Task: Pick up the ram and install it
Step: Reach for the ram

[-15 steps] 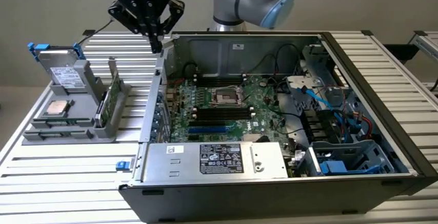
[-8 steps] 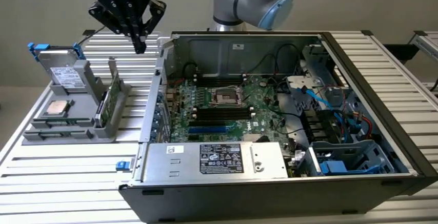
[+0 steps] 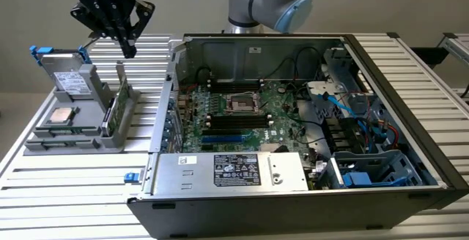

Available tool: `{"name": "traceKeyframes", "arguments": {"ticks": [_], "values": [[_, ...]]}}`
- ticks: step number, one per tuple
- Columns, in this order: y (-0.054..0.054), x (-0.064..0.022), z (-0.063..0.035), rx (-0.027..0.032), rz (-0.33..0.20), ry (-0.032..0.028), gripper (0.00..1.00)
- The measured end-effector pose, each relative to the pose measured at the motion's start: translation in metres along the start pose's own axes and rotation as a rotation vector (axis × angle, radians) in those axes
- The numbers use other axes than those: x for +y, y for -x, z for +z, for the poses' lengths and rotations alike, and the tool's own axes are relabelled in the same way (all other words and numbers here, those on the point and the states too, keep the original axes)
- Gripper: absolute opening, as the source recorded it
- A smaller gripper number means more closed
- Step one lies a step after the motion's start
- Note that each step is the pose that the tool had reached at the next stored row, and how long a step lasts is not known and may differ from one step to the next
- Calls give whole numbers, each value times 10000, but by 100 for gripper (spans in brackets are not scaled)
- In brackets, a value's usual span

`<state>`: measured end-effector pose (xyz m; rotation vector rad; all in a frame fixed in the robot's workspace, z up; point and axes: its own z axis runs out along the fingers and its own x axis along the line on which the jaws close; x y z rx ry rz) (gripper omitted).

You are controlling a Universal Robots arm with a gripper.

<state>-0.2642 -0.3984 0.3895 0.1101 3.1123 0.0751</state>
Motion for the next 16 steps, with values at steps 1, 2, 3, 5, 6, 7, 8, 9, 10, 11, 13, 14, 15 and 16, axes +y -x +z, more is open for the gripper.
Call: {"name": "traceKeyframes", "arguments": {"ticks": [1, 2, 3, 5, 6, 7, 8, 9, 10, 11, 13, 14, 15, 16], "values": [[-45, -3, 0, 10, 1, -1, 10], [-90, -6, 0, 27, 1, -1, 10], [-137, -10, 0, 53, 1, -4, 10], [-226, -16, 2, 102, 4, -7, 10], [-273, -20, 3, 125, 6, -8, 10], [-318, -23, 4, 147, 7, -10, 10], [-364, -26, 5, 170, 7, -11, 10], [-406, -30, 7, 189, 8, -13, 10], [-454, -33, 9, 209, 9, -14, 10], [-499, -36, 11, 225, 11, -16, 10], [-591, -43, 20, 248, 11, -17, 10], [-636, -47, 25, 267, 12, -19, 10], [-682, -50, 33, 298, 13, -21, 10], [-727, -54, 42, 322, 15, -22, 10]]}}
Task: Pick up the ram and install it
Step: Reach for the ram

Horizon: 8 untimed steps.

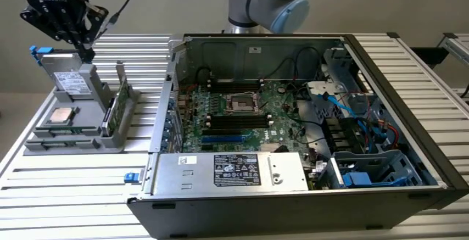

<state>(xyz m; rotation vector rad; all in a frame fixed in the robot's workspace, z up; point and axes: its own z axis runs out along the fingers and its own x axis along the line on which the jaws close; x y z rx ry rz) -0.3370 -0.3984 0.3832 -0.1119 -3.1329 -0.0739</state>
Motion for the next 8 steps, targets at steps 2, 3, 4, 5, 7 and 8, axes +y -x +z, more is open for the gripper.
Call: {"name": "traceKeyframes", "arguments": {"ticks": [2, 3, 4, 5, 7, 8], "values": [[-90, -8, 23, 45, 3, -4, 10], [-134, -11, 34, 67, 3, -6, 10], [-182, -16, 47, 90, 4, -7, 10], [-226, -19, 59, 112, 5, -9, 10], [-318, -26, 84, 153, 7, -11, 10], [-362, -30, 96, 173, 6, -13, 10]]}}
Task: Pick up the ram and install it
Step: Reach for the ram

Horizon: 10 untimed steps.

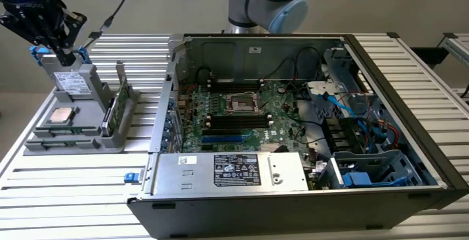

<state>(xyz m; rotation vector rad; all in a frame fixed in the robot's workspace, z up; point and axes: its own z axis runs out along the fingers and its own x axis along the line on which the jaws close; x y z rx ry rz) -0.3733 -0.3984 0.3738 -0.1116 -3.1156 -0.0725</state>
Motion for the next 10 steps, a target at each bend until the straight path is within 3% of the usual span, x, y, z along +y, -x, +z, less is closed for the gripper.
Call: {"name": "traceKeyframes", "arguments": {"ticks": [8, 10], "values": [[-319, -28, 113, 128, -38, -10, 10], [-379, -33, 133, 184, -47, -18, 10]]}}
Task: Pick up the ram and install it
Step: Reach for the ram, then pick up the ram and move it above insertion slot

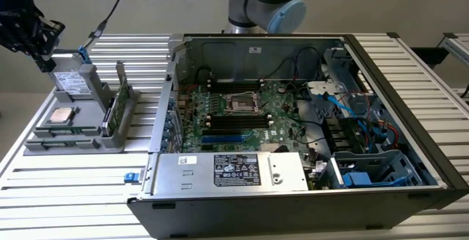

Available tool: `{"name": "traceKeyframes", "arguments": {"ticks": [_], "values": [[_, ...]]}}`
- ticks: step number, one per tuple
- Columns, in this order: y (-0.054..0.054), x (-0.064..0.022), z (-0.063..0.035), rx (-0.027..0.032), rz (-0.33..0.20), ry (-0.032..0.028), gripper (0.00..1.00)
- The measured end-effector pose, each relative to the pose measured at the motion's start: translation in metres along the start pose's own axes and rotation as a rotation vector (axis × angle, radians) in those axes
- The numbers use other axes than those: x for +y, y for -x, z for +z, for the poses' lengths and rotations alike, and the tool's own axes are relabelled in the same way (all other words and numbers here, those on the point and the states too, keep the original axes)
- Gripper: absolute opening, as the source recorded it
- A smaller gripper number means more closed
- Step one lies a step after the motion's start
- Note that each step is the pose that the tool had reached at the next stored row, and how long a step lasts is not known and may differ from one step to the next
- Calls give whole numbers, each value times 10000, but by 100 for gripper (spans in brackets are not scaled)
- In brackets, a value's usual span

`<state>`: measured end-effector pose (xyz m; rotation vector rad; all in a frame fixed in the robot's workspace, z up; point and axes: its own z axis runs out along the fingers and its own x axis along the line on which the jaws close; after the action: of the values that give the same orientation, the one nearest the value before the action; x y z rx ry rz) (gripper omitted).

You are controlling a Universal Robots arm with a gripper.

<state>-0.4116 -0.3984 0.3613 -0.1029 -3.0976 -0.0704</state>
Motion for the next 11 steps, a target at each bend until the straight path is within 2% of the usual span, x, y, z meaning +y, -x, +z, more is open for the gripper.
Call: {"name": "traceKeyframes", "arguments": {"ticks": [11], "values": [[-5, -1, 1, 10, -2, 0, 10]]}}
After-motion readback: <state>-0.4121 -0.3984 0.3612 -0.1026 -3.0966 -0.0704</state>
